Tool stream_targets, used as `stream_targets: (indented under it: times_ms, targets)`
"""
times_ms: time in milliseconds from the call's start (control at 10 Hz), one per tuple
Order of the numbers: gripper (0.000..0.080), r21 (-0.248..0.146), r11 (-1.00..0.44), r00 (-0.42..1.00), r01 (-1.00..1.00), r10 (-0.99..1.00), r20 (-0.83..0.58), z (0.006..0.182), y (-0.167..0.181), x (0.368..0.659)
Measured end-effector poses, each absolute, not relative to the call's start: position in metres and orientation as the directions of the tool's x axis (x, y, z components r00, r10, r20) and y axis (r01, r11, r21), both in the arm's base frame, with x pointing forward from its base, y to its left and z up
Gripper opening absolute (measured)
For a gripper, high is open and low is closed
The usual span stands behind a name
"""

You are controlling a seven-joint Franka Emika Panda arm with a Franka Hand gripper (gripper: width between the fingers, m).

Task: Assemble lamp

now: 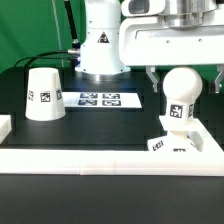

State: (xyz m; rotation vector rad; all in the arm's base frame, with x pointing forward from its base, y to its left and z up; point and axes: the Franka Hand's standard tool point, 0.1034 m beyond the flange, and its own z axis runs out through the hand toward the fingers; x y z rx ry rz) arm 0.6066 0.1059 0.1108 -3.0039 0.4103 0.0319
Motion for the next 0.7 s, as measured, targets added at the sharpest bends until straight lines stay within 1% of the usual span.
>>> stream_targets:
  times_ms: [100, 300, 400, 600, 700]
  targets:
    - [0.0698, -0.089, -0.987, 0.991, -0.135, -0.134, -0.016, 0.1106, 0.1044, 0.6069]
    - [0.0698, -0.078, -0.996, 0.999, 0.044, 0.044, 0.002, 0.1113, 0.1036, 0.6077]
    - [0.0698, -0.074, -0.986, 0.988, 0.151, 0.151, 0.013, 0.1117, 0.1036, 0.6083]
    - [0.0698, -0.071, -0.955, 0.958, 0.286, 0.285, 0.026, 0.112, 0.1043, 0.6088]
    - [0.0698, -0.065, -0.918, 0.92, 0.391, 0.389, 0.041, 0.1124, 0.1048, 0.6102]
